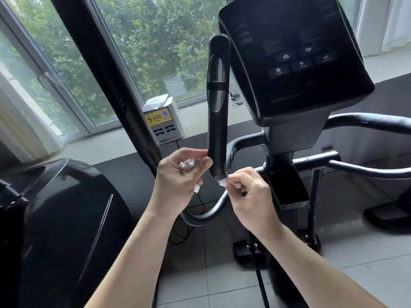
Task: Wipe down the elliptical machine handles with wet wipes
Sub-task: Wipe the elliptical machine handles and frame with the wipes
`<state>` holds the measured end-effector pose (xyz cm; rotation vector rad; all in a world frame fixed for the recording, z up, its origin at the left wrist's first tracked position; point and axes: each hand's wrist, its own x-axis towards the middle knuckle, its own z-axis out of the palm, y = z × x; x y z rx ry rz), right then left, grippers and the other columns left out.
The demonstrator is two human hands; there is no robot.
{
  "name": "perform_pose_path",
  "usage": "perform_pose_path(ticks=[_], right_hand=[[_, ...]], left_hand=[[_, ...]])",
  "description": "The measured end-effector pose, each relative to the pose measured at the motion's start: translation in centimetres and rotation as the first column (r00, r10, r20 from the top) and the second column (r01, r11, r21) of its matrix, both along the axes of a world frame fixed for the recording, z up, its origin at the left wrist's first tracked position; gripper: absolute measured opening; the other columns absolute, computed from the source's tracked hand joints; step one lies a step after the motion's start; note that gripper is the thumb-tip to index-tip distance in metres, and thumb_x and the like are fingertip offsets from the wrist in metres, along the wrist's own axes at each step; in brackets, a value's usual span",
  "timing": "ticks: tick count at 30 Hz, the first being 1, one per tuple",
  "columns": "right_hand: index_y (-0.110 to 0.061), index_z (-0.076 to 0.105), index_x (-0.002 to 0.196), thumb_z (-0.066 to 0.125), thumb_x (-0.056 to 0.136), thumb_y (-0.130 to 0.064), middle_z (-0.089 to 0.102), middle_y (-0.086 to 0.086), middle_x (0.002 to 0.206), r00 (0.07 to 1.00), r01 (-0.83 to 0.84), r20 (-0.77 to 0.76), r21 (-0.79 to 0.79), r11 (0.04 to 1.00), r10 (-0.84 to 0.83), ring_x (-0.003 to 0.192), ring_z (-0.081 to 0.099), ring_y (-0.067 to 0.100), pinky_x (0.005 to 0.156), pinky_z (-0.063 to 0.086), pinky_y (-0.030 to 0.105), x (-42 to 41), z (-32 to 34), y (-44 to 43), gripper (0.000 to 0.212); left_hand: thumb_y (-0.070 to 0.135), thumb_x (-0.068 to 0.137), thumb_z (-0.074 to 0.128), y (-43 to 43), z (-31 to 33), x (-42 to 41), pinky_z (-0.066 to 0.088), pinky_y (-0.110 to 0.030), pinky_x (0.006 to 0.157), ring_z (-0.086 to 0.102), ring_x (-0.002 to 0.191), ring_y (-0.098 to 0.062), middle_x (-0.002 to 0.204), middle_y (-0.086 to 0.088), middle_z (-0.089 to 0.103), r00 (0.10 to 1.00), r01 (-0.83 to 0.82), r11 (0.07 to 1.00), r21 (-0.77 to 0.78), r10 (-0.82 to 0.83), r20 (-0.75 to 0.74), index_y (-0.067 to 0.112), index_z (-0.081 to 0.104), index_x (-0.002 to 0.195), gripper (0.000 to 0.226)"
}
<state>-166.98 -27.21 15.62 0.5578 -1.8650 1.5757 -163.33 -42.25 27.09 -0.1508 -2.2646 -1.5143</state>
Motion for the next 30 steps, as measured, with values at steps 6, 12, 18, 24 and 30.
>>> perform_pose_path(ticks=[6, 12, 18, 24, 30], right_hand=[[-0.018, 0.066, 0.087, 0.073, 0.096, -0.013, 0.069, -0.008, 0.079, 0.938, -0.059, 0.313, -0.289, 0.956, 0.152, 0.075, 0.065, 0.011, 0.075, 0.054, 0.027, 2.3, 1.0, 0.6, 0.013], [-0.018, 0.069, 0.088, 0.075, 0.087, -0.022, 0.063, -0.010, 0.079, 0.810, -0.168, 0.363, -0.608, 0.776, 0.460, 0.074, 0.056, 0.010, 0.081, 0.046, 0.022, 3.4, 2.6, 1.3, 0.007], [-0.016, 0.069, 0.090, 0.073, 0.082, -0.019, 0.064, 0.008, 0.078, 0.715, -0.213, 0.341, -0.726, 0.654, 0.611, 0.067, 0.051, 0.021, 0.067, 0.044, 0.030, 4.5, 2.9, 0.7, 0.009], [-0.016, 0.077, 0.097, 0.074, 0.094, -0.010, 0.075, 0.005, 0.079, 0.822, -0.095, 0.438, -0.526, 0.845, 0.365, 0.070, 0.067, 0.018, 0.062, 0.053, 0.027, 6.2, 3.5, -0.2, 0.007], [-0.020, 0.082, 0.101, 0.078, 0.090, -0.024, 0.080, 0.002, 0.092, 0.814, -0.157, 0.432, -0.479, 0.864, 0.388, 0.088, 0.075, 0.018, 0.079, 0.061, 0.031, 7.4, 3.9, -0.4, 0.013]], left_hand=[[0.013, 0.087, 0.080, 0.0, -0.9, 0.4, 0.047, -0.022, 0.048, 0.053, 0.051, -0.016, 0.065, 0.006, 0.064, 0.999, -0.011, 0.998, 0.056, 0.014, -0.050, 0.011, 0.076, 0.104, 0.017], [0.019, 0.086, 0.080, -1.1, -1.8, 2.2, 0.045, -0.021, 0.047, 0.050, 0.051, -0.019, 0.060, 0.007, 0.062, 1.000, 0.006, 1.000, 0.006, -0.006, 0.025, 0.015, 0.078, 0.096, 0.011], [0.025, 0.088, 0.078, -0.9, -2.0, 4.1, 0.049, -0.029, 0.048, 0.048, 0.054, -0.017, 0.054, 0.021, 0.056, 0.962, 0.220, 0.967, -0.129, -0.194, 0.191, 0.021, 0.077, 0.102, 0.015], [0.018, 0.088, 0.081, -1.2, -3.2, 4.0, 0.044, -0.028, 0.046, 0.049, 0.050, -0.009, 0.063, 0.015, 0.061, 0.985, 0.159, 0.973, -0.166, -0.147, 0.086, 0.020, 0.076, 0.085, 0.006], [0.014, 0.091, 0.078, -1.5, -3.6, 3.7, 0.048, -0.023, 0.056, 0.062, 0.065, -0.009, 0.088, 0.006, 0.072, 0.981, 0.187, 0.959, -0.213, -0.172, 0.088, 0.020, 0.081, 0.094, 0.007]])
